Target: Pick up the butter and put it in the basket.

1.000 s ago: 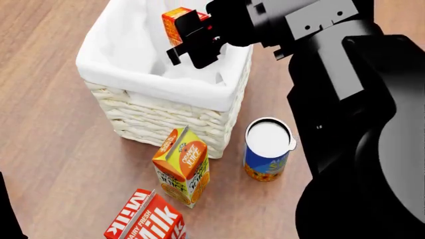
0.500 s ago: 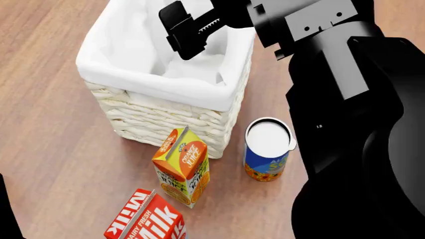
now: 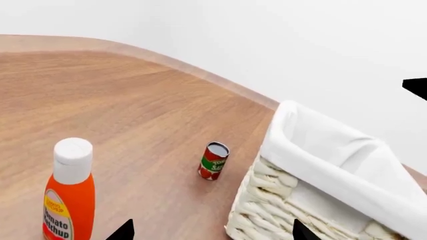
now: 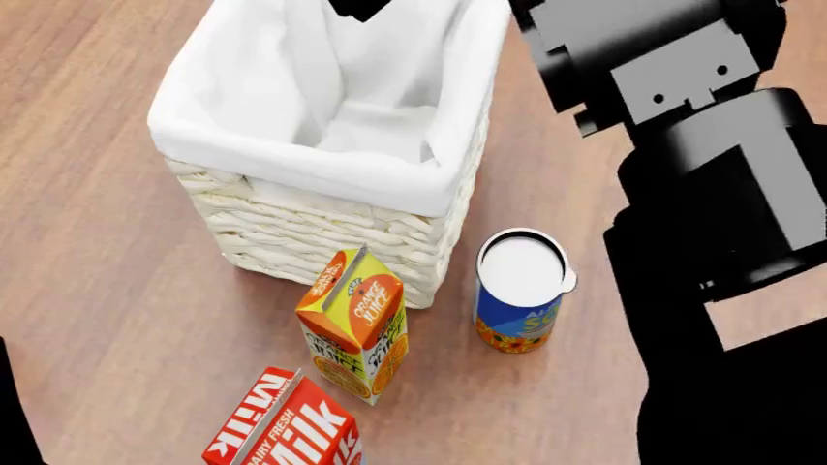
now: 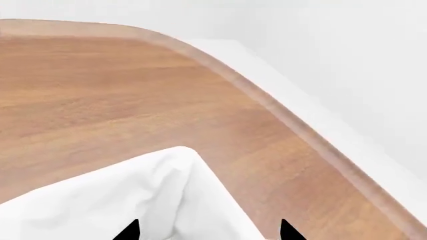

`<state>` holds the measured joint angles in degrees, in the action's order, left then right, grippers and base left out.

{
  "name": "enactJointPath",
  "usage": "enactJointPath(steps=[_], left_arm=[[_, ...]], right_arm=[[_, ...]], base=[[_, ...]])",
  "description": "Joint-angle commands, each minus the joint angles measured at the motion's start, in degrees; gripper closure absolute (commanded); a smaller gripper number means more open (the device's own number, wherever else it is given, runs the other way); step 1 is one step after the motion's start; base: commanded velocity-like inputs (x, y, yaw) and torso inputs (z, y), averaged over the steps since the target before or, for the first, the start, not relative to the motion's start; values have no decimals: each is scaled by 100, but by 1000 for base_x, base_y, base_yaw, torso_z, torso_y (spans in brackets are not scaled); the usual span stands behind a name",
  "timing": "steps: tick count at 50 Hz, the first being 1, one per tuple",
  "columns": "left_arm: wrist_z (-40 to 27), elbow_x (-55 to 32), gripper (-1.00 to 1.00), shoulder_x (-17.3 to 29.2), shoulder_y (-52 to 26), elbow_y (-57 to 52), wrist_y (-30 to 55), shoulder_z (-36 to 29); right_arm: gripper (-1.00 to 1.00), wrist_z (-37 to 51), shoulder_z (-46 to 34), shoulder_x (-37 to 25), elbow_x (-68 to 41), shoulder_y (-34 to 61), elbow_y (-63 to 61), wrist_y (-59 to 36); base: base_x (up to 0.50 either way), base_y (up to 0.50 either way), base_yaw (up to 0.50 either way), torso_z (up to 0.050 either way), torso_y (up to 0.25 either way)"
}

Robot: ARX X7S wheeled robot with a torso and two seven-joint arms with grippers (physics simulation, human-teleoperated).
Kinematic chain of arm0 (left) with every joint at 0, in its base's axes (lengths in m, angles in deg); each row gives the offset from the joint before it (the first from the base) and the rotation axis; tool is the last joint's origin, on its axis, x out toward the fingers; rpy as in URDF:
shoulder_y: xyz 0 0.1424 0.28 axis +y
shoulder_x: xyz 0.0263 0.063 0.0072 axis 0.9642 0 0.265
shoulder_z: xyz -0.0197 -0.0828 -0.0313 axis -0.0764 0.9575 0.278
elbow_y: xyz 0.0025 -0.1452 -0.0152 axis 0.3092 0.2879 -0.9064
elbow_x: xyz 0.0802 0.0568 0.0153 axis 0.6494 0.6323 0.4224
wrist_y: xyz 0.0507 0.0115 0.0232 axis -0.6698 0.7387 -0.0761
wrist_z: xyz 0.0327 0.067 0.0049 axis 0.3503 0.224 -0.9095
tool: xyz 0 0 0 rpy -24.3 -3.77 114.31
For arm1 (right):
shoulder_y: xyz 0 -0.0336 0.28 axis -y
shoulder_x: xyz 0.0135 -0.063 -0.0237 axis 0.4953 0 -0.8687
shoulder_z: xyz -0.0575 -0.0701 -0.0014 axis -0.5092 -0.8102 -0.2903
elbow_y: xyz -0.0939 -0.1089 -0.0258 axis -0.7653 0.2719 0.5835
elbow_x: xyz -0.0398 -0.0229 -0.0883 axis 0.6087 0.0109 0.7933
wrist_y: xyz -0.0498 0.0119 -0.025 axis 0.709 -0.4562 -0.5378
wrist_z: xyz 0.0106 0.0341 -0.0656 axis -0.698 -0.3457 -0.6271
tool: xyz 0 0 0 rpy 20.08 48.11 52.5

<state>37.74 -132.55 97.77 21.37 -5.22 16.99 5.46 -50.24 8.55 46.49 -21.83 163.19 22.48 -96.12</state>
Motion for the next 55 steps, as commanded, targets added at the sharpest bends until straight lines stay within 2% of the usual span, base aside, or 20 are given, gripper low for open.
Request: enactJointPath(steps=[1, 20, 32, 48, 55], left_arm=[[8, -75, -100, 47, -15, -4, -40, 45], [59, -142, -100, 122, 39, -77, -136, 109], [79, -315, -100, 243, 120, -212, -212, 248], [111, -742, -100, 455, 315, -518, -452, 640], [115, -791, -100, 473, 223, -442, -490, 671]], right_arm=[[-100, 1040, 402, -832, 59, -679, -2111, -35], [-100, 2914, 806, -2502, 140, -1787, -5691, -278], [-100, 3577, 601, -3369, 244, -2145, -7230, -1167], [-100, 5035, 1213, -4184, -826, -3008, -9509, -2264], [-100, 5928, 1662, -4559, -1316, -3753, -10316, -2233]], base=[[0, 0, 0, 0, 0], [0, 0, 0, 0, 0], [0, 0, 0, 0, 0], [0, 0, 0, 0, 0], [0, 0, 0, 0, 0]])
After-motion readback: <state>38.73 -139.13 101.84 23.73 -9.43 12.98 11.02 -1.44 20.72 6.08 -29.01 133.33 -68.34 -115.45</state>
